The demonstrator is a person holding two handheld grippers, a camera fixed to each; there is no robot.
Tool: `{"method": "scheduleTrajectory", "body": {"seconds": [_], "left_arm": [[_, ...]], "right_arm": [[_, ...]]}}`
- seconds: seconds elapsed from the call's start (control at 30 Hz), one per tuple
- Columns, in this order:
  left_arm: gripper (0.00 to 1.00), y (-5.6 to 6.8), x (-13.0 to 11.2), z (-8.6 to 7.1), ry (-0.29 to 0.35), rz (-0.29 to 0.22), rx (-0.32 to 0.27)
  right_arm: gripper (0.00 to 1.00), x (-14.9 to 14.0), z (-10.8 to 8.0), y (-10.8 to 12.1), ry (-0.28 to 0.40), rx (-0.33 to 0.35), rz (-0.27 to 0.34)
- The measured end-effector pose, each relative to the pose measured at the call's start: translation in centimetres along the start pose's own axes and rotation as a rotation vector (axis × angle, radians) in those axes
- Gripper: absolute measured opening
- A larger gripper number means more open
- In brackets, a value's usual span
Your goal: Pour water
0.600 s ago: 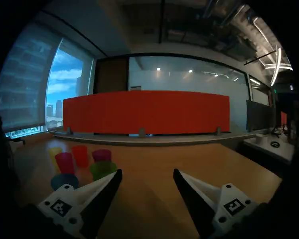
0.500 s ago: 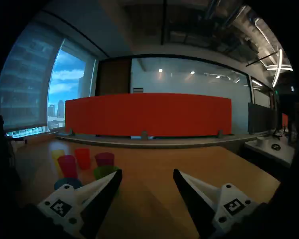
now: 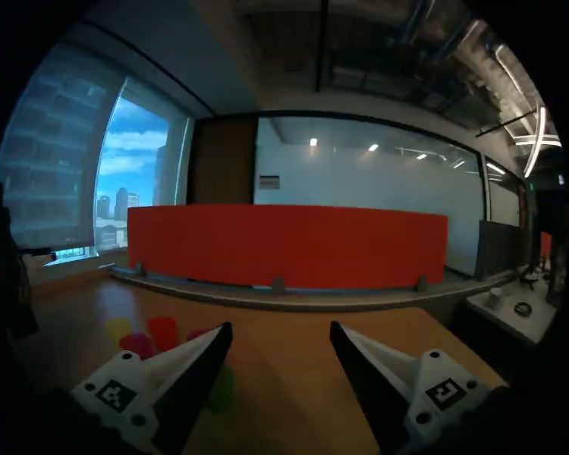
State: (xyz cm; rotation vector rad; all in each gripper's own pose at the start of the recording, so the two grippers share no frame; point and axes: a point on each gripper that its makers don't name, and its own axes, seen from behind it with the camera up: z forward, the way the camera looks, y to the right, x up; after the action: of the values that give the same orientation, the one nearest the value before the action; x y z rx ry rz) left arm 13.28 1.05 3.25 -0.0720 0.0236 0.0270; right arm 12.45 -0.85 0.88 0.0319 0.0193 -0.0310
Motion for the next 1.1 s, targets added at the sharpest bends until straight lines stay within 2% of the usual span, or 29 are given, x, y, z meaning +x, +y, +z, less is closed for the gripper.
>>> {"method": "scheduleTrajectory", "body": {"seconds": [0.17,0.3,0.57,0.67,0.87,1.1], "left_arm": [[0.96,0.5,2.5,0.9,-0.022,-0.015,-0.040],[0.96,0.9,4.0,1.4,-0.036,-0.015,-0.071],[0.96,0.4,4.9,1.9,-0.044,-0.038,-0.079],[0.96,0.7,5.1,2.0,-0.046,-0.041,-0.098],[0.96,2.6,5.9,1.7,-0.041,-0.052,-0.191],[0.96,5.3,7.5,1.2,-0.028,-0.081,-0.338]], "right_arm": [[0.99,3.7,0.4,0.1,0.024,0.013,0.005],[0.99,5.4,0.6,0.2,0.027,0.021,-0.003],[0.99,6.0,0.8,-0.5,0.022,0.048,-0.033],[0.99,6.0,0.8,-0.8,0.021,0.068,-0.028],[0.99,6.2,0.8,-2.0,0.019,0.144,-0.011],[0.99,7.3,0.3,-4.7,0.018,0.296,-0.010]]}}
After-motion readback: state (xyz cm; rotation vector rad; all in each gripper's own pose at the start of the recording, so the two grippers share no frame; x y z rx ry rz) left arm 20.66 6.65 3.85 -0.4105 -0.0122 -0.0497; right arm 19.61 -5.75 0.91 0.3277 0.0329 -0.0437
